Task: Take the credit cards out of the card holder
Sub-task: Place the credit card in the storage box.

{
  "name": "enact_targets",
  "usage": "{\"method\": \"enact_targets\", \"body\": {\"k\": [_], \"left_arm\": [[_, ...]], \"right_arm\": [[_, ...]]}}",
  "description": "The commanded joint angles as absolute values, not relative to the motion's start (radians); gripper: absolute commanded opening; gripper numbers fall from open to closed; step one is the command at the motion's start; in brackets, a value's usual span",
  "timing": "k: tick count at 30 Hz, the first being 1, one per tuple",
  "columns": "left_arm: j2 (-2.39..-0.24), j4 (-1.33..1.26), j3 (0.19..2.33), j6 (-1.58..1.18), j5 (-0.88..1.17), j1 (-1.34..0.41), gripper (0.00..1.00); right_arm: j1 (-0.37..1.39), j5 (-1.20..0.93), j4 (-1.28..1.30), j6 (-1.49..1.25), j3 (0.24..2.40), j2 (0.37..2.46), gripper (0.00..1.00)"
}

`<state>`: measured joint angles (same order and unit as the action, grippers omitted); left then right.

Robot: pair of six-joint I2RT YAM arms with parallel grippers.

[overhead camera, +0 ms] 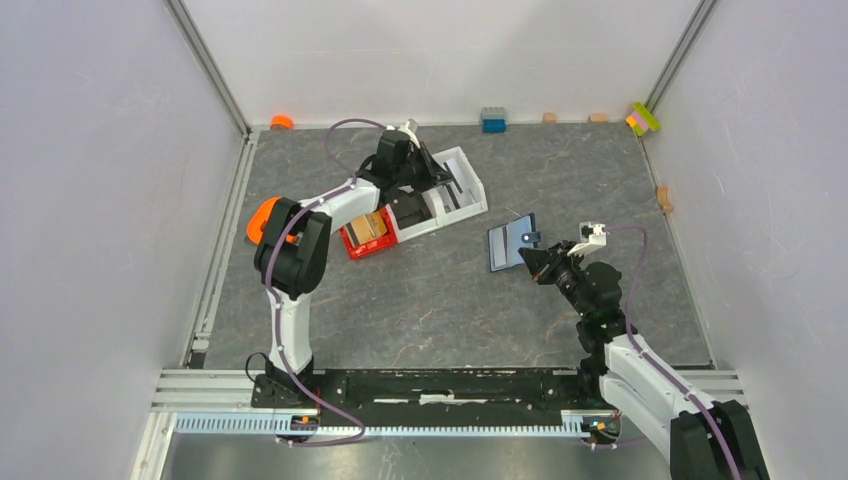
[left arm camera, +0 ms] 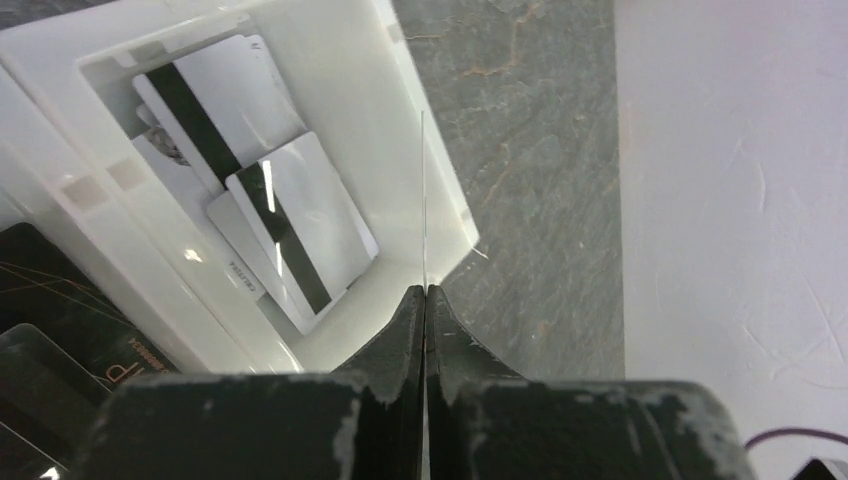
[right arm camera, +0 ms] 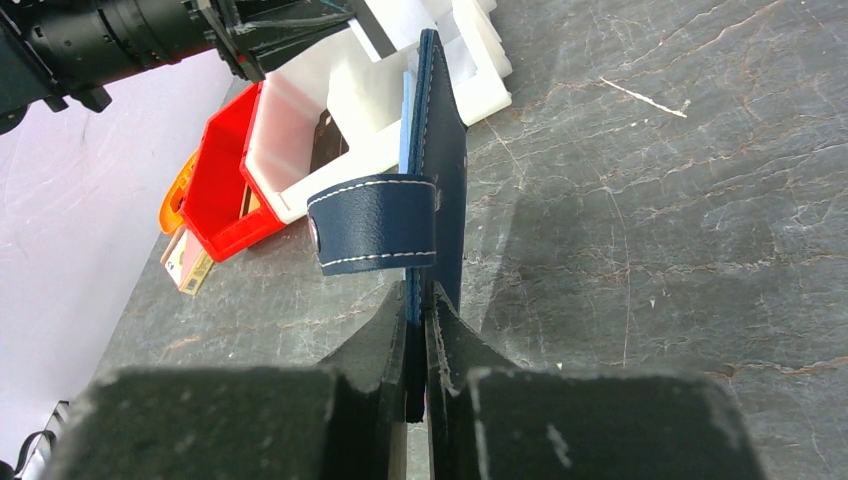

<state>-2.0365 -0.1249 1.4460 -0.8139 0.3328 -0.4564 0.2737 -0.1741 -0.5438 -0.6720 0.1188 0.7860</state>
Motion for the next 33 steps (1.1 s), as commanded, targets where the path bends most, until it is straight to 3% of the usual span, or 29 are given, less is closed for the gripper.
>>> {"method": "enact_targets", "body": {"k": [1,8,12,19,20,22,23,33], "left_arm": [[-2.077,-0.027,1.537,-0.816,0.286,-0.456,0.02],[-2.109,0.085,1.615,-0.803,0.211,-0.451,0.05],[-2.088,0.124,1.614,-0.822,0.218,-0.434,0.36],[-1.921,0.149,1.546,-0.812,0.232,-0.441,0.58],[-1.879,0.139,1.52,-0.815,0.233,-0.447,0.65],[-1.8,0.106,1.449,-0.809,0.229,-0.466,0.91],[-1.763,0.103,1.415,-0.802,0.223,-0.477,1.0],[-1.387,-0.152,0.932,-0.905,0.302,-0.568,1.0]], "right_arm": [[0.271,-0.155,-0.594,-0.664,0.123,0.777,0.0],[0.272,-0.161,-0.598,-0.669,0.123,0.784,0.0],[0.272,-0.153,-0.598,-0.668,0.121,0.778,0.0],[0.272,-0.165,-0.604,-0.667,0.123,0.792,0.0],[0.272,-0.17,-0.606,-0.667,0.124,0.794,0.0],[0.272,-0.183,-0.617,-0.667,0.126,0.802,0.0],[0.272,-0.193,-0.623,-0.667,0.127,0.807,0.0],[0.272,-0.418,-0.812,-0.703,0.136,0.879,0.0]]}}
